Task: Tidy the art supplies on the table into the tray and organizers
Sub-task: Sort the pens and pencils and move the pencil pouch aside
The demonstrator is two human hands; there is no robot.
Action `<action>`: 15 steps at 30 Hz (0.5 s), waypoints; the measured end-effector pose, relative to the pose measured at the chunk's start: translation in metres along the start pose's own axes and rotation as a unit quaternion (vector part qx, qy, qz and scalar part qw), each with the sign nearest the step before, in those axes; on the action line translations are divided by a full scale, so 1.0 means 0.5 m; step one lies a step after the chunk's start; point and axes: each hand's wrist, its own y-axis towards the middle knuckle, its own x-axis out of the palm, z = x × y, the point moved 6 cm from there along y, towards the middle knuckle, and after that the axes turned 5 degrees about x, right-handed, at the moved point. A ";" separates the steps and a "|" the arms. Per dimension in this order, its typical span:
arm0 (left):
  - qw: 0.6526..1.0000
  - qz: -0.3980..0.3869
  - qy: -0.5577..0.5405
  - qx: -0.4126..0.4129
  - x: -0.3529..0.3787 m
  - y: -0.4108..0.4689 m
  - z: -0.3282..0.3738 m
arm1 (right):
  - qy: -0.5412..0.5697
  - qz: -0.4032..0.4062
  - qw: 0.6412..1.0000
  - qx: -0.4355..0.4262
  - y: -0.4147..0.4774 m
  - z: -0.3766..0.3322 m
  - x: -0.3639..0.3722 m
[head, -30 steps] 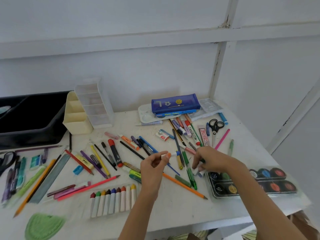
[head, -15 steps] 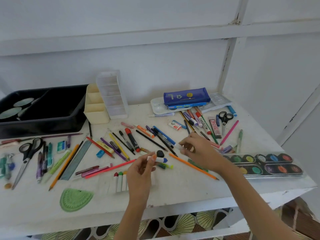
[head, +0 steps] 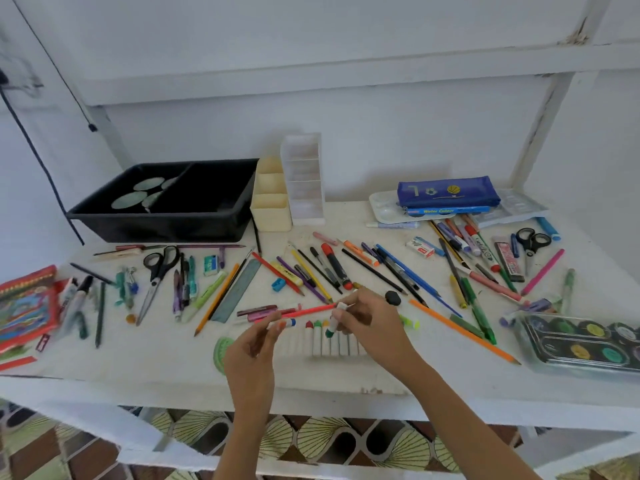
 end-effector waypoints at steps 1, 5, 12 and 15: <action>1.000 0.005 0.006 -0.003 -0.011 0.002 -0.009 | 0.016 0.003 1.000 0.011 0.000 0.005 0.013; 1.000 0.002 0.009 -0.009 -0.030 -0.002 -0.031 | 0.017 0.013 1.000 0.022 -0.002 0.027 0.057; 0.993 -0.077 0.068 0.051 -0.008 -0.024 -0.037 | -0.134 -0.015 0.985 -0.107 -0.016 0.034 0.119; 0.990 -0.095 0.068 0.076 -0.005 -0.026 -0.041 | -0.229 -0.027 0.960 -0.162 -0.025 0.055 0.143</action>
